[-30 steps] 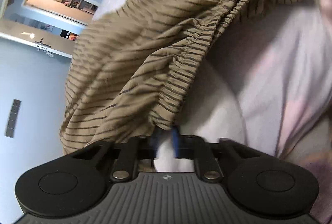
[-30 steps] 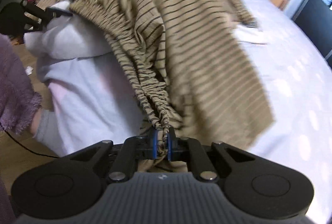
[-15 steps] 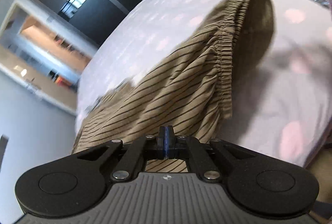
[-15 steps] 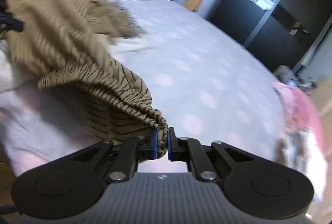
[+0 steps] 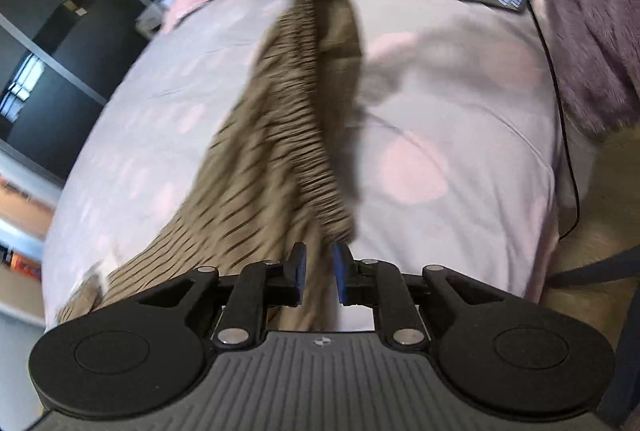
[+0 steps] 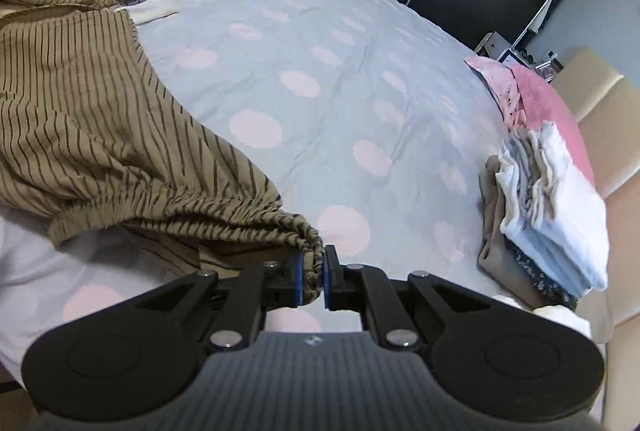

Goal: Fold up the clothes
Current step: 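Lift the waistband with both grippers, spreading it between them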

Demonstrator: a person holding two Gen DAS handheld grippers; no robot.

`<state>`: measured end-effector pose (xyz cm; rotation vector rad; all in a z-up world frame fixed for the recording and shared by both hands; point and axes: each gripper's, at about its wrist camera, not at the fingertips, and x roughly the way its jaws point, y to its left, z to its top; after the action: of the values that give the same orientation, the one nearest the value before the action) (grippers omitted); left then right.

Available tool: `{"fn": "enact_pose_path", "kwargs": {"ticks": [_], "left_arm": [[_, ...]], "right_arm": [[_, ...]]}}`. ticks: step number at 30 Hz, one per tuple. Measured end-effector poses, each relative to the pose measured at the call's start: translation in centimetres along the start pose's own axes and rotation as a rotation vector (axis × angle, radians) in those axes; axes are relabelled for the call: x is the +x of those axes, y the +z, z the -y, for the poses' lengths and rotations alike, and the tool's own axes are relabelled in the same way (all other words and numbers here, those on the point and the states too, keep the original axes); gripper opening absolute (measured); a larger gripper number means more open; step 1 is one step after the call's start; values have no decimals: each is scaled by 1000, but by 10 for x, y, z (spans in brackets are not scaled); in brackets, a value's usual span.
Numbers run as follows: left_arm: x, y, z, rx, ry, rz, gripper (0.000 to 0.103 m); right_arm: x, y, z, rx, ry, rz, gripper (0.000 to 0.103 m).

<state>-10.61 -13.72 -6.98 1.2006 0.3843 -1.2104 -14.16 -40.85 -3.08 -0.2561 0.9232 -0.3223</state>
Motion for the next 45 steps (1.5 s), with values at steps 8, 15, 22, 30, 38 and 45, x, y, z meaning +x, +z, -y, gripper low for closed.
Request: {"fn": "enact_pose_path", "kwargs": {"ticks": [8,15,22,30,38,45], "left_arm": [[52,10,10,101,-20,-38,29],[77,5,3,135,-25,-99,30],[82,12,-9,83,-83,-122,30],[83,16,-11,51,-102,-139,26],[77,21,-16,-3,-87,-168,14],[34,23,-62,-225,-23,-147,6]], "right_arm": [[38,3,14,32,52,-18,11],[64,4,20,50,98,-52,11],[74,4,19,59,99,-81,12],[74,4,14,48,83,-80,13],[68,4,14,63,74,-72,13],[58,1,14,88,89,-53,13]]}}
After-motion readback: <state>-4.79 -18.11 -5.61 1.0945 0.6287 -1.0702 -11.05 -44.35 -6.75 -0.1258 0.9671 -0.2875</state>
